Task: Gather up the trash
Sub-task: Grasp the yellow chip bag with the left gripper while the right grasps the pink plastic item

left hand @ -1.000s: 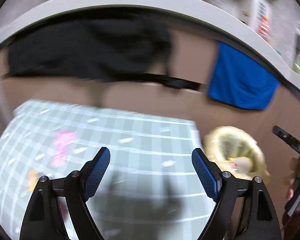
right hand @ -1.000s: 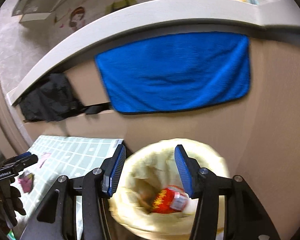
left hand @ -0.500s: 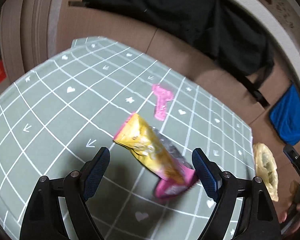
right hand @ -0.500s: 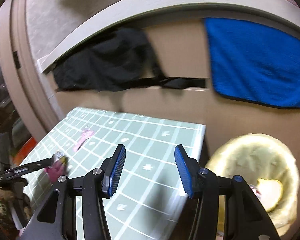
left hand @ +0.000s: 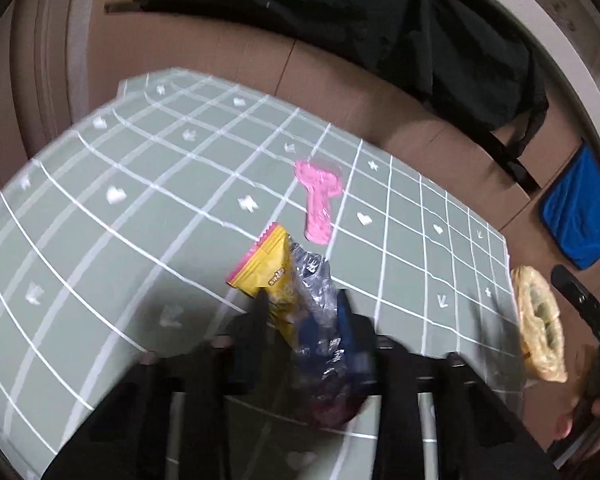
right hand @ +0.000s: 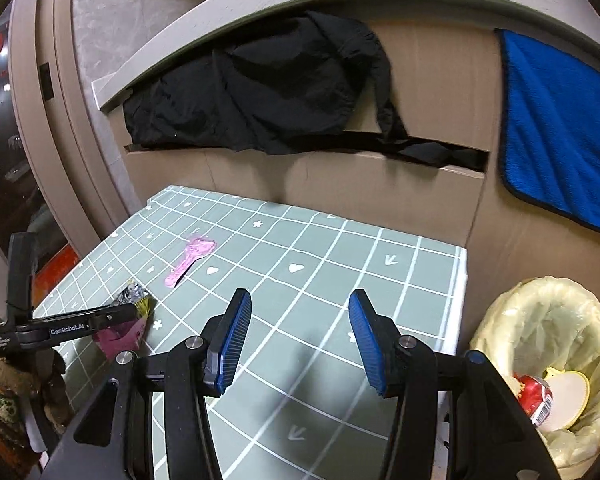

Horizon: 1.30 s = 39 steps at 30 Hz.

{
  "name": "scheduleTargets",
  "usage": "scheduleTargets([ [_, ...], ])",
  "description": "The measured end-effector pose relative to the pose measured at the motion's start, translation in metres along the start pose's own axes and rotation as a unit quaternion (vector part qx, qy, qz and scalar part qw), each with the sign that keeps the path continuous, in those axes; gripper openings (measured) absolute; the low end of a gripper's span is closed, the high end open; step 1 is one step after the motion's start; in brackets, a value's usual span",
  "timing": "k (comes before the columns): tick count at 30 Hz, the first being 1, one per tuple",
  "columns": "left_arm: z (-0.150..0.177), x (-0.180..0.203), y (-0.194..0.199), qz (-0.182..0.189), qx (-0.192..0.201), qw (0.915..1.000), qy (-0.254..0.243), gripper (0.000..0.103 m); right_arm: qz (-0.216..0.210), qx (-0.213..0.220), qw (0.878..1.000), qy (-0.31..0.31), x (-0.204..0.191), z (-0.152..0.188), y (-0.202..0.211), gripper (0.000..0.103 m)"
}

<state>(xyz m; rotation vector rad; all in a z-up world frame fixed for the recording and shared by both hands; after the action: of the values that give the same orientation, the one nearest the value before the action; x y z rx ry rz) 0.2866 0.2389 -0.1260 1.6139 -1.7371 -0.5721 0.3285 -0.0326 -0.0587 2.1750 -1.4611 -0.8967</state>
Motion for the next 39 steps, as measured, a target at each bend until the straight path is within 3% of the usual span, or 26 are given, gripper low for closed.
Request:
scheduleTargets([
  [4, -0.006, -0.017, 0.020, -0.006, 0.037, 0.9993, -0.004, 0.011, -0.016, -0.019, 1.000, 0.004, -0.022, 0.001, -0.019, 0.049],
  [8, -0.006, -0.046, 0.036, 0.002, 0.060, 0.9981, 0.015, 0.010, -0.041, -0.055, 0.998, 0.008, -0.055, 0.003, -0.054, 0.049],
  [16, 0.003, -0.086, 0.049, 0.006, 0.068, 0.9968, 0.041, 0.010, -0.060, -0.114, 0.991, 0.028, -0.118, 0.011, -0.135, 0.049],
  [21, 0.008, -0.097, 0.049, 0.022, 0.058, 0.9967, 0.052, 0.011, -0.034, -0.123, 0.991, 0.032, -0.137, 0.005, -0.182, 0.049],
  [23, 0.008, -0.097, 0.049, 0.029, 0.059, 0.9965, 0.053, 0.014, -0.026, -0.124, 0.991, 0.033, -0.140, 0.002, -0.194, 0.049],
  [25, 0.007, -0.099, 0.049, 0.034, 0.061, 0.9961, 0.054, 0.031, -0.017, -0.133, 0.990, 0.033, -0.141, 0.000, -0.206, 0.049],
  [28, 0.007, -0.100, 0.046, 0.044, 0.062, 0.9951, 0.064, 0.047, -0.005, -0.134, 0.990, 0.053, -0.145, -0.004, -0.214, 0.048],
  [30, 0.006, -0.098, 0.043, 0.047, 0.061, 0.9946, 0.070, 0.054, -0.001, -0.133, 0.988, 0.074, -0.148, -0.004, -0.215, 0.036],
  [32, 0.005, -0.094, 0.039, 0.047, 0.056, 0.9950, 0.069, 0.064, -0.008, -0.118, 0.990, 0.074, -0.141, -0.006, -0.206, 0.034],
  [39, -0.006, -0.073, 0.001, 0.014, 0.002, 0.9992, 0.037, 0.073, -0.022, -0.071, 0.994, 0.076, -0.113, -0.013, -0.146, 0.034],
])
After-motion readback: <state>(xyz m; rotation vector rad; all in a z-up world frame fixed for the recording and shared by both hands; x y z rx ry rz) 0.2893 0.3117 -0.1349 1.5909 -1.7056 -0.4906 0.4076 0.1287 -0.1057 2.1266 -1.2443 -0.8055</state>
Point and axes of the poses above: each gripper's, at about its wrist camera, not at the fingertips, and y roughly against the way its jaws point, x to its right, z to its underside, the point moved 2 cm from there along -y, roughly the way its jaws point, and after that the axes turned 14 degrees about -y, right-handed, at the moved point
